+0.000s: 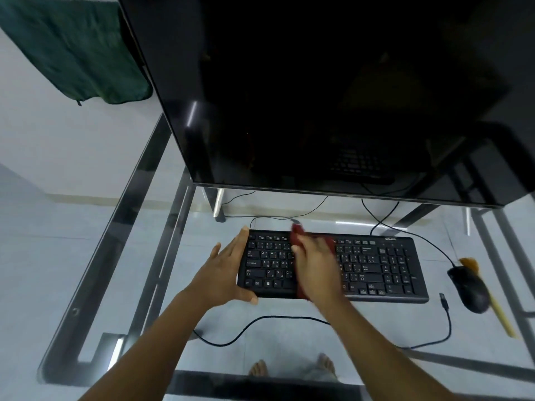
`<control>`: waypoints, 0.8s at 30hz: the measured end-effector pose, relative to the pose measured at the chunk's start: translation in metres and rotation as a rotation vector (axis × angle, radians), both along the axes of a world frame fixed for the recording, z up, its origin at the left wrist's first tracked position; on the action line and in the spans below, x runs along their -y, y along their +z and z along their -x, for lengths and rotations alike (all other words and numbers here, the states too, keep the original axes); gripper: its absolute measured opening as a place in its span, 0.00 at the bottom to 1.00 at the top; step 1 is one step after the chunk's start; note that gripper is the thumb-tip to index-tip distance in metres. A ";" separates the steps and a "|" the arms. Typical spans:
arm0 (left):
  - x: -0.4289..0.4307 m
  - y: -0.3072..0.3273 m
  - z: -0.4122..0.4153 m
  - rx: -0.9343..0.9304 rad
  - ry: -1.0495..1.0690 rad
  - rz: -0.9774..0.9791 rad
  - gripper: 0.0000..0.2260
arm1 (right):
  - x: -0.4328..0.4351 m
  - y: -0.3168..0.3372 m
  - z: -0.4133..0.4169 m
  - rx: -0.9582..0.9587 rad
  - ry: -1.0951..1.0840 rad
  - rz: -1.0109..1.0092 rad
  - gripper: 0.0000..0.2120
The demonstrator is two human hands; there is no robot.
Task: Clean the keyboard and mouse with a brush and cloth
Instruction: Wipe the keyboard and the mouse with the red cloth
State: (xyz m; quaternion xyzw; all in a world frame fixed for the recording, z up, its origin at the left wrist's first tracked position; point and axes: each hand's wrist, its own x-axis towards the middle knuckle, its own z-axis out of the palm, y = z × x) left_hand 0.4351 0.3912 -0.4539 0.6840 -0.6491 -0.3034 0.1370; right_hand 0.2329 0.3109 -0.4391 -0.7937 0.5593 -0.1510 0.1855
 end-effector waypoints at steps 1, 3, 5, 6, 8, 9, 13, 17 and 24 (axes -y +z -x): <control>0.000 -0.001 -0.001 0.006 -0.003 -0.002 0.64 | -0.010 -0.001 -0.017 -0.008 0.090 -0.021 0.12; -0.001 -0.004 -0.001 0.017 -0.010 0.005 0.65 | -0.031 -0.003 -0.037 -0.048 0.456 0.004 0.08; -0.001 -0.005 -0.003 0.015 -0.016 0.008 0.65 | -0.023 -0.002 -0.039 -0.122 0.736 -0.037 0.09; -0.001 -0.004 -0.003 0.007 -0.013 0.006 0.65 | -0.011 0.004 -0.037 -0.122 0.732 -0.093 0.11; 0.000 -0.003 -0.002 -0.005 -0.002 0.007 0.64 | 0.015 0.009 -0.033 -0.099 0.567 -0.042 0.15; 0.000 -0.002 -0.002 -0.011 0.002 0.005 0.64 | 0.025 0.008 -0.032 -0.100 0.443 0.026 0.14; 0.000 -0.003 -0.002 -0.024 0.011 -0.002 0.65 | -0.002 0.007 -0.058 -0.093 0.242 -0.019 0.16; -0.001 -0.001 -0.001 -0.029 0.015 -0.013 0.65 | -0.013 0.007 -0.059 -0.197 0.503 0.010 0.15; 0.000 0.000 -0.001 -0.015 0.021 -0.016 0.65 | 0.014 0.005 -0.044 -0.174 0.270 -0.009 0.12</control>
